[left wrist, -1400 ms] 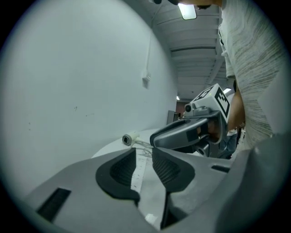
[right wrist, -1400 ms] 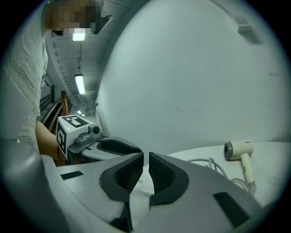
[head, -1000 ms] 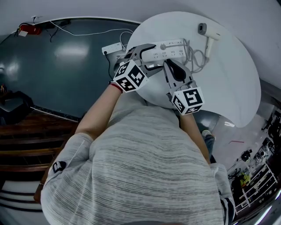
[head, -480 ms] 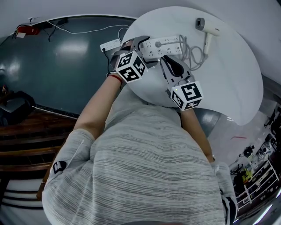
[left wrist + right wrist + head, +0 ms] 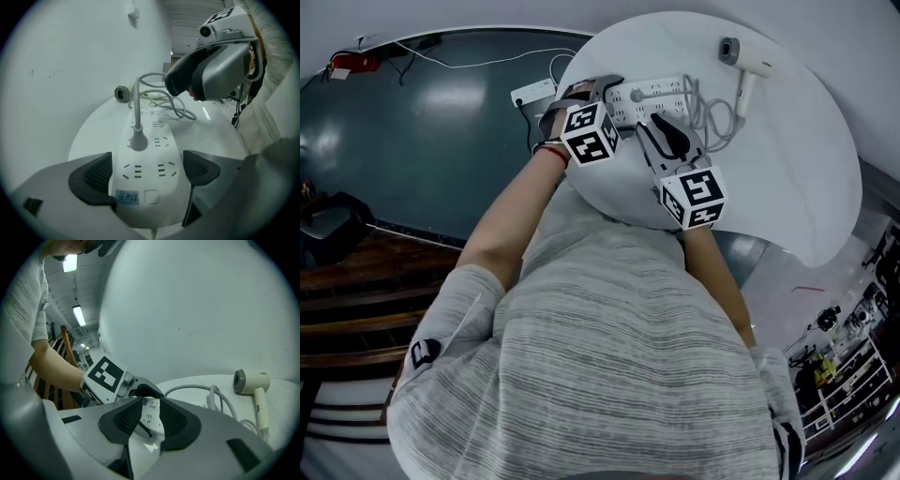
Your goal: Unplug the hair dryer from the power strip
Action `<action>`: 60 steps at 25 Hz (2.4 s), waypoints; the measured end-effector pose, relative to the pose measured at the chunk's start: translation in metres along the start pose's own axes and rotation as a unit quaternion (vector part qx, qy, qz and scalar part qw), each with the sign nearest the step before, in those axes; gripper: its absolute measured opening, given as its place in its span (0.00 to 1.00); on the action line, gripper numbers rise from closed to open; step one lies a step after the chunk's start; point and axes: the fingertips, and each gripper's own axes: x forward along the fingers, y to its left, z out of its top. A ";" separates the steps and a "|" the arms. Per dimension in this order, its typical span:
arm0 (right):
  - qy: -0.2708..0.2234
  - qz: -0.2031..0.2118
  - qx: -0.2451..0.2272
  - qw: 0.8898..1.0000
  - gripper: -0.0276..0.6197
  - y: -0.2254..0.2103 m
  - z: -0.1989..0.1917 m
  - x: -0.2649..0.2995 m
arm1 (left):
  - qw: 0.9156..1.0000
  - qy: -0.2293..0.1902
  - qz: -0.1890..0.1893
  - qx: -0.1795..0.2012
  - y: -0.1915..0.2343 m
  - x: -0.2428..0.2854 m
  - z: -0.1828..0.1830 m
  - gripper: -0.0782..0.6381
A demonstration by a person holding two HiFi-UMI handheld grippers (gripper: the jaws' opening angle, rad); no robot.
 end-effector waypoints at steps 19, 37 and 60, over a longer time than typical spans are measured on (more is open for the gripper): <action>0.088 -0.047 -0.072 0.992 0.23 -0.033 -0.021 0.056 | 0.998 0.043 -0.032 0.012 -0.003 0.013 -0.007 0.77; 0.142 -0.084 -0.112 0.980 0.14 -0.036 -0.022 0.065 | 0.998 0.043 -0.047 -0.007 -0.004 0.014 -0.004 0.77; 0.157 -0.080 -0.090 0.980 0.13 -0.042 -0.017 0.066 | 0.998 0.034 -0.046 -0.016 -0.003 0.018 -0.002 0.77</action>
